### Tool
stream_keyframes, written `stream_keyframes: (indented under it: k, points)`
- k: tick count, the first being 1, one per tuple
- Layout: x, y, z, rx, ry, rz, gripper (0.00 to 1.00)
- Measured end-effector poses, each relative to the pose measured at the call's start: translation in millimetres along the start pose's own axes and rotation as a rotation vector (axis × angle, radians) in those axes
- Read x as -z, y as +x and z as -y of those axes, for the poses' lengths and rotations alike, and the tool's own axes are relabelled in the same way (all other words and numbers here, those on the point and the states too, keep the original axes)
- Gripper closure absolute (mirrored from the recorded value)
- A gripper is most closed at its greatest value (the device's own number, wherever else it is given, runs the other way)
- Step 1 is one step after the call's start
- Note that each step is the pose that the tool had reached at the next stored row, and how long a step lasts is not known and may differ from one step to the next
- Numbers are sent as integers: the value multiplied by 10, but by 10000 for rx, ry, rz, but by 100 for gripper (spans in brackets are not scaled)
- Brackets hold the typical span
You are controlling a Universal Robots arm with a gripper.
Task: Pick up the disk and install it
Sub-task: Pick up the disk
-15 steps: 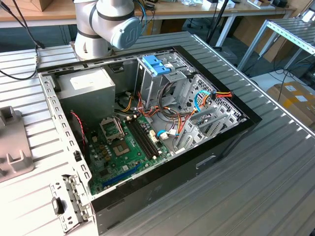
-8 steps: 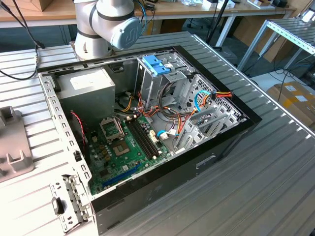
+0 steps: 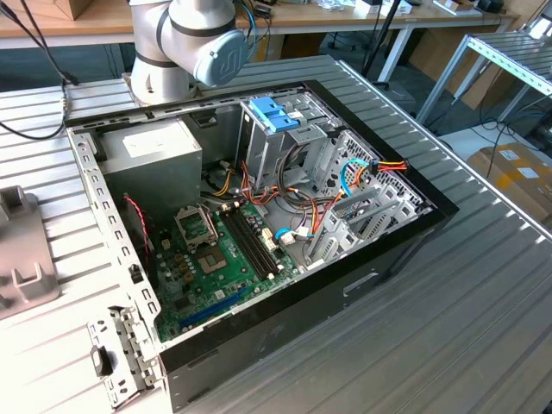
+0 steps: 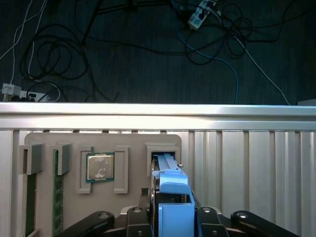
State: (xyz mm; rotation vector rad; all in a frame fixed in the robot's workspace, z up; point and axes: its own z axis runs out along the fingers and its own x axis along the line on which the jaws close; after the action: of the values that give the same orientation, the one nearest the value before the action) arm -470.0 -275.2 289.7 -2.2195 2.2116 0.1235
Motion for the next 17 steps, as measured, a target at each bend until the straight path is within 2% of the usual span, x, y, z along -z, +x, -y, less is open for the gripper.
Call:
stream_keyframes:
  k: [4, 17]
  points:
    - [34, -2, -2, 0, -1, 2, 63]
    - [75, -5, -4, 1, 1, 25, 63]
